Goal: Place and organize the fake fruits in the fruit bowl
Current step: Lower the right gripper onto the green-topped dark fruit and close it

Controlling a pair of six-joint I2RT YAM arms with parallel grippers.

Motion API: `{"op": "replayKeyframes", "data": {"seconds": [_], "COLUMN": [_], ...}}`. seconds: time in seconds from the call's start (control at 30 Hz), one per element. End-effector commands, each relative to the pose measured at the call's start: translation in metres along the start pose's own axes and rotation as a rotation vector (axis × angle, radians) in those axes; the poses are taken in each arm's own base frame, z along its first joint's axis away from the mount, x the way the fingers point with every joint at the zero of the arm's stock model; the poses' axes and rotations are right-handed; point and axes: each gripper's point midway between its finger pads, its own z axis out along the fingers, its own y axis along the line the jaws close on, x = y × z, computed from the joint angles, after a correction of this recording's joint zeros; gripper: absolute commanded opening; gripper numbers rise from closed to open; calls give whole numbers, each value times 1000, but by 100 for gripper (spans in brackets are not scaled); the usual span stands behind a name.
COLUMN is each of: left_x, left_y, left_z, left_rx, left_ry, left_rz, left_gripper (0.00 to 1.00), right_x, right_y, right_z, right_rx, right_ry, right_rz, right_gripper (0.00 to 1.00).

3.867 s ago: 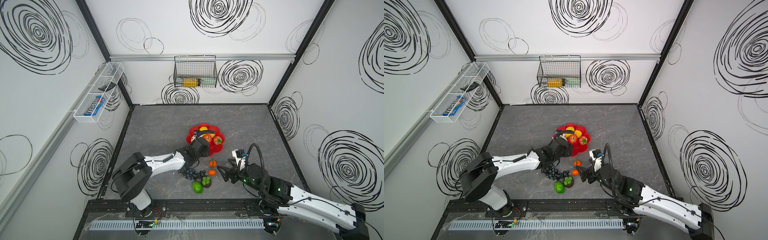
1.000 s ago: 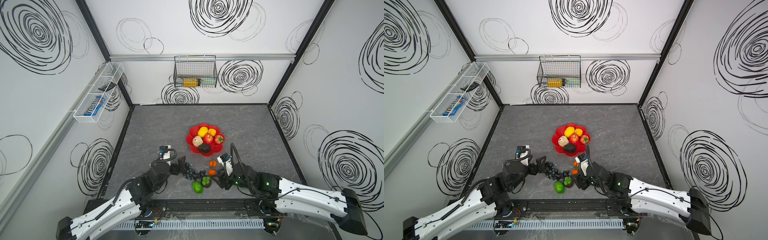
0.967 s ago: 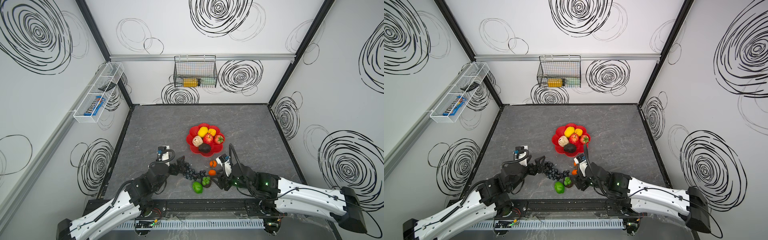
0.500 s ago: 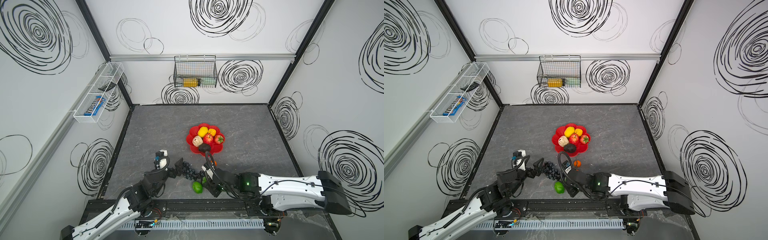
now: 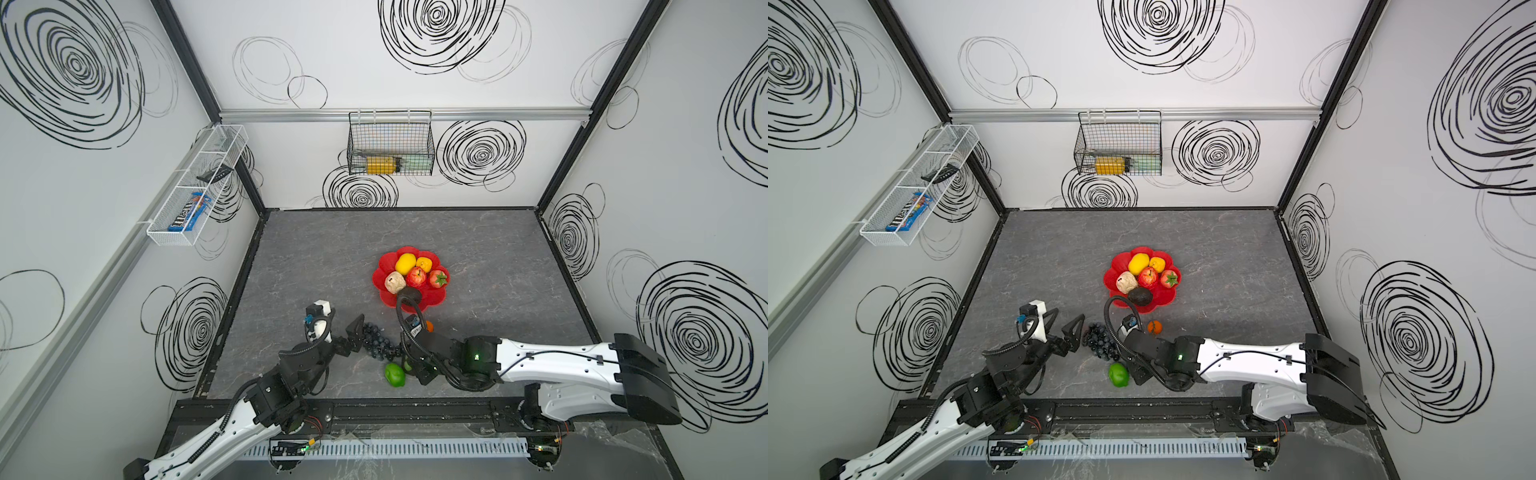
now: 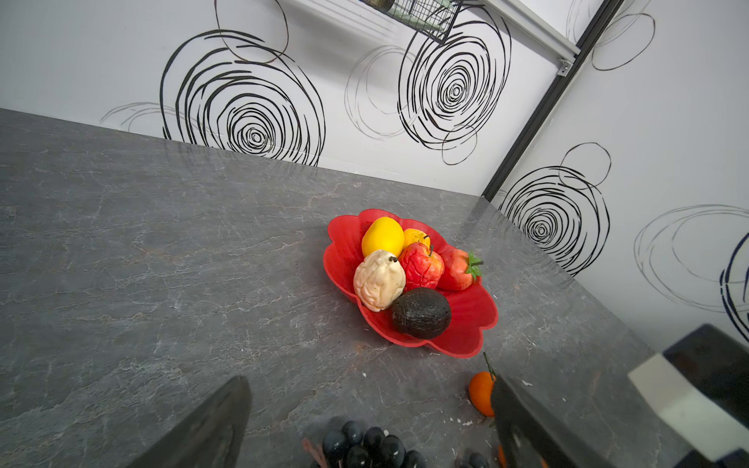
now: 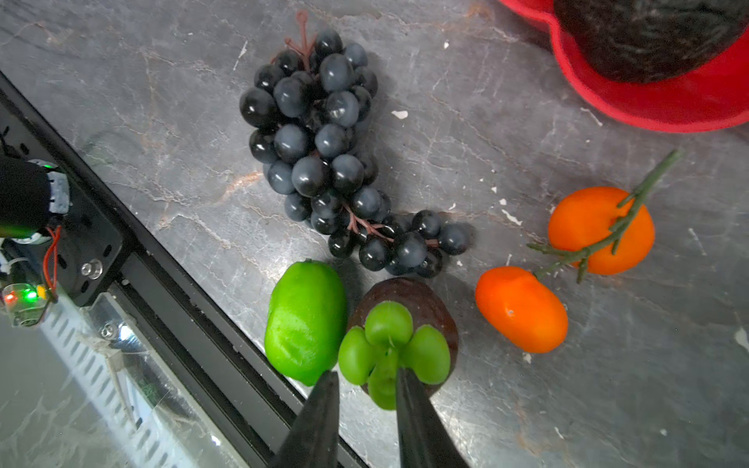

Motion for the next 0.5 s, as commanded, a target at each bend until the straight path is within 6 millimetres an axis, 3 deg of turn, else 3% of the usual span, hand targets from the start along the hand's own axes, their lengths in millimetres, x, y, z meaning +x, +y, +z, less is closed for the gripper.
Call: {"op": "replayKeyframes", "data": {"seconds": [0.0,0.47], "left_x": [-7,-6], "left_y": [-1,-2], "left_z": [1,1], "left_rx": [10,13], "left_ry": [-37,-32], "left_rz": [-7,-6], "left_gripper": [96,96], "right_x": [0,6], "right_y": [-4,-10], "right_z": [1,7], "right_rx": [37,87], "right_ry": [54,86], "right_rz": [29,16], "right_gripper": [28,23]}}
